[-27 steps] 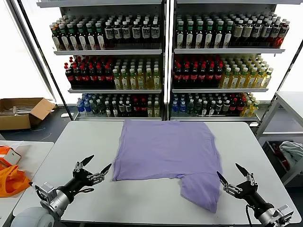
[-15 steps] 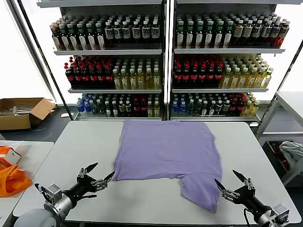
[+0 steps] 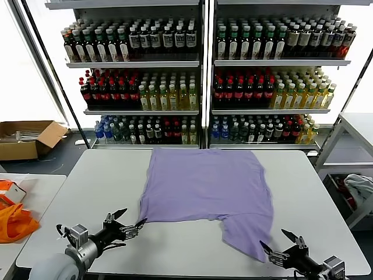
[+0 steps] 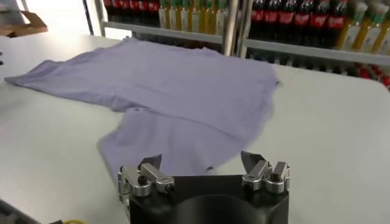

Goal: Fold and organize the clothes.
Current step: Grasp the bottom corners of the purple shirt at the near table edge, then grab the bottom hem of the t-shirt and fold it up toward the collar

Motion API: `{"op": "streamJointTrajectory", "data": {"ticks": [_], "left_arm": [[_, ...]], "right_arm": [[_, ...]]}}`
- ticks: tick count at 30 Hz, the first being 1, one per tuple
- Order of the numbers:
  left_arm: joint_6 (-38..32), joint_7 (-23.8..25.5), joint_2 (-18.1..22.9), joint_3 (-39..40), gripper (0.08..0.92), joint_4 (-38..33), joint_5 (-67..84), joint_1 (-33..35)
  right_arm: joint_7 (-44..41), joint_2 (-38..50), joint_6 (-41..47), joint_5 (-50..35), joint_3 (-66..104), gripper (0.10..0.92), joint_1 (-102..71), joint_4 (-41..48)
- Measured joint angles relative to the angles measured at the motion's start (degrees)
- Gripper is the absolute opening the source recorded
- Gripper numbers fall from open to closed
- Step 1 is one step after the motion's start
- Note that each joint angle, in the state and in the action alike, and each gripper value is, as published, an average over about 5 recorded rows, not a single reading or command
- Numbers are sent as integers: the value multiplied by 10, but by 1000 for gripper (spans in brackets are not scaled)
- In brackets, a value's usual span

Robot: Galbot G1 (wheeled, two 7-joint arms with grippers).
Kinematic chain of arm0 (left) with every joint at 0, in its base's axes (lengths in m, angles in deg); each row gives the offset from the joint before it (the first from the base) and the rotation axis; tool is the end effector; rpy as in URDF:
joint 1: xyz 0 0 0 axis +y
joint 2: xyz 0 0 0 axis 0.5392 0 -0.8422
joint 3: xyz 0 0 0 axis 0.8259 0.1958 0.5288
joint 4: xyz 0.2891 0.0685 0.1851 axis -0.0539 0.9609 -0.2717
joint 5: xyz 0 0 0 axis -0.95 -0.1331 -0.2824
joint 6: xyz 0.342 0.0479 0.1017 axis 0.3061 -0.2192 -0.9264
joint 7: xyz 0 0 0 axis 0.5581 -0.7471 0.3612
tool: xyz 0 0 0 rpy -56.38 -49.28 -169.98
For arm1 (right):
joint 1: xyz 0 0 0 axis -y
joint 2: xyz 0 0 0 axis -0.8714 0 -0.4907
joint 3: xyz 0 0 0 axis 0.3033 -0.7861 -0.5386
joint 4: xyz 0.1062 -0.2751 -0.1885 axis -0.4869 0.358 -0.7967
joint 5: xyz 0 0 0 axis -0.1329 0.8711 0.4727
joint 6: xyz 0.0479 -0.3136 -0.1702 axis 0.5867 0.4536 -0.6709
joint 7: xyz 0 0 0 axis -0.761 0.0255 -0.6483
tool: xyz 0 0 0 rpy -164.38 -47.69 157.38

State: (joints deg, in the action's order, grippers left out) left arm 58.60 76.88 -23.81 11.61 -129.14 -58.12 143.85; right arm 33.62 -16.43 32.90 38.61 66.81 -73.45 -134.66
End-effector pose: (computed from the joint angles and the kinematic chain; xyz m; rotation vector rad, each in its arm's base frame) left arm 0.2468 0.1203 -0.2806 -0.6513 -2.5606 -0.0274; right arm 0.1506 -0.1408 -0.2684 0.5263 -2.5132 0.1372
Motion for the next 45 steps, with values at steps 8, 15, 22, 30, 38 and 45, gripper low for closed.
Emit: {"op": "streamJointTrajectory", "data": {"ticks": [8, 15, 22, 30, 38, 45], "left_arm": [[1, 0, 5, 22, 808, 27, 2, -24], [-2, 1, 13, 39, 642, 50, 1, -39], [-6, 3, 20, 52, 443, 66, -2, -47], [-15, 2, 26, 62, 209, 81, -9, -54], [-28, -6, 30, 66, 86, 92, -24, -58], [-28, -21, 29, 55, 86, 70, -32, -40]], "right_arm": [[9, -7, 12, 6, -24, 767, 1, 2], [15, -16, 13, 7, -40, 569, 10, 5], [16, -22, 12, 5, -45, 361, 18, 10], [11, -23, 5, 2, -45, 142, 16, 9], [3, -24, -8, -12, -37, 105, 8, 0], [1, -16, -27, -35, -20, 105, -25, -28]]}}
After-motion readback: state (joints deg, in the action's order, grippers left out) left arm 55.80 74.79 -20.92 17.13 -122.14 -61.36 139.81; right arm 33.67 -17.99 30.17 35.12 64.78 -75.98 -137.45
